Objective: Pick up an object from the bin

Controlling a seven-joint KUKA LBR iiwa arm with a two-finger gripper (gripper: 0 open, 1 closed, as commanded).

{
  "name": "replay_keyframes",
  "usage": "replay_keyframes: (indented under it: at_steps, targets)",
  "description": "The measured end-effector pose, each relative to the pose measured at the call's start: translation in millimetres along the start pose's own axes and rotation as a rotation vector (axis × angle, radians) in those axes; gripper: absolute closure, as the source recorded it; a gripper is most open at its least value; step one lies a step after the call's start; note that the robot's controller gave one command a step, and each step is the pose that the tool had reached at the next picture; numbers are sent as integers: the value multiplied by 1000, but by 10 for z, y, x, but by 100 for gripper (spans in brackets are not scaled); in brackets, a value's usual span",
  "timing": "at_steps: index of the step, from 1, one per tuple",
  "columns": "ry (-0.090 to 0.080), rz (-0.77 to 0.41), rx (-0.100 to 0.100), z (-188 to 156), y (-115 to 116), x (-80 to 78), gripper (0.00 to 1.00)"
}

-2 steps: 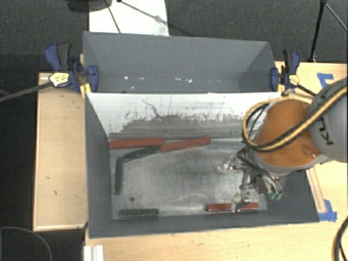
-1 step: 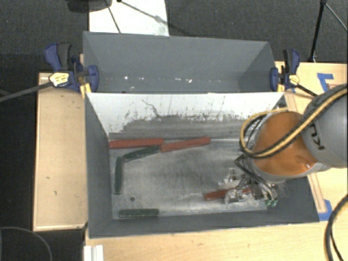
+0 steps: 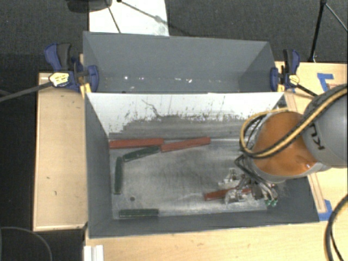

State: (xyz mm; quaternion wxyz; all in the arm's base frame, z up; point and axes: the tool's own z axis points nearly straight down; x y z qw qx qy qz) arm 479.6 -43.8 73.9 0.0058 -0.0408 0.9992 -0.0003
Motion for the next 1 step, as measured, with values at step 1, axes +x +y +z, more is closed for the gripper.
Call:
replay_keyframes:
  at_steps: [1]
  targets:
    - [2, -63, 0, -1985, 204, -160, 100]
